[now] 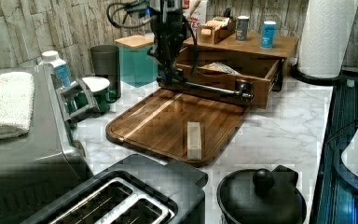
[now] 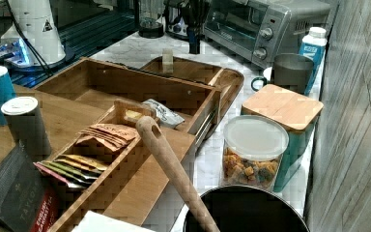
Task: Close the drawer.
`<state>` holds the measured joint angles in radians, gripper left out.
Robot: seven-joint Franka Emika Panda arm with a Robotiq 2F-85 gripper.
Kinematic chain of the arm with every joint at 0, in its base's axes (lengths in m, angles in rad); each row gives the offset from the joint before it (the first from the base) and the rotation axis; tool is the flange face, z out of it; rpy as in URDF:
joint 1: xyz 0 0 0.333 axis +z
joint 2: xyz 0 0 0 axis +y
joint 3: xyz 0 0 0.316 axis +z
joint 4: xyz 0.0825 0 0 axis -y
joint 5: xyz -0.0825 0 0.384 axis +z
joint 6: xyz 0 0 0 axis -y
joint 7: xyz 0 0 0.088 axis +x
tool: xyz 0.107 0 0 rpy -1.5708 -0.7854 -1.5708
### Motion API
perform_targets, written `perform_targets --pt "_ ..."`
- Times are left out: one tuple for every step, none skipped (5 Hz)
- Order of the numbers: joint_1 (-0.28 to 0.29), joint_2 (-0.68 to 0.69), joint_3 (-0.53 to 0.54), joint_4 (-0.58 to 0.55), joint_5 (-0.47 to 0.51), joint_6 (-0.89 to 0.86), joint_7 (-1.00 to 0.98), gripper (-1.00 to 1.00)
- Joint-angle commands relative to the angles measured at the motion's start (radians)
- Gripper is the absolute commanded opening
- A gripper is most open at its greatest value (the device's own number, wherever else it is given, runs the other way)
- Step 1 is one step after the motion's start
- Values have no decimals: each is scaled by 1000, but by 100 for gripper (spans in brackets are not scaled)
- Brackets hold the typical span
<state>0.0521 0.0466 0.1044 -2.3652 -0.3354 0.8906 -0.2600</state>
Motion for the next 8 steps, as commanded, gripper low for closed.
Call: perform_targets --pt "-1 40 -4 -90 -70 105 7 -100" --pt "-27 47 -19 -91 -15 112 -121 -100" --pt "-60 67 -45 -122 -59 219 -171 -100" --pt "-94 78 -47 -87 -4 190 -279 -100" --pt "-124 90 -70 -39 83 139 -400 -100" --pt "-160 87 -92 -19 119 138 -500 -100" --pt "-209 108 -108 26 168 118 -613 -100" --pt "-245 113 -145 69 209 69 -711 -100"
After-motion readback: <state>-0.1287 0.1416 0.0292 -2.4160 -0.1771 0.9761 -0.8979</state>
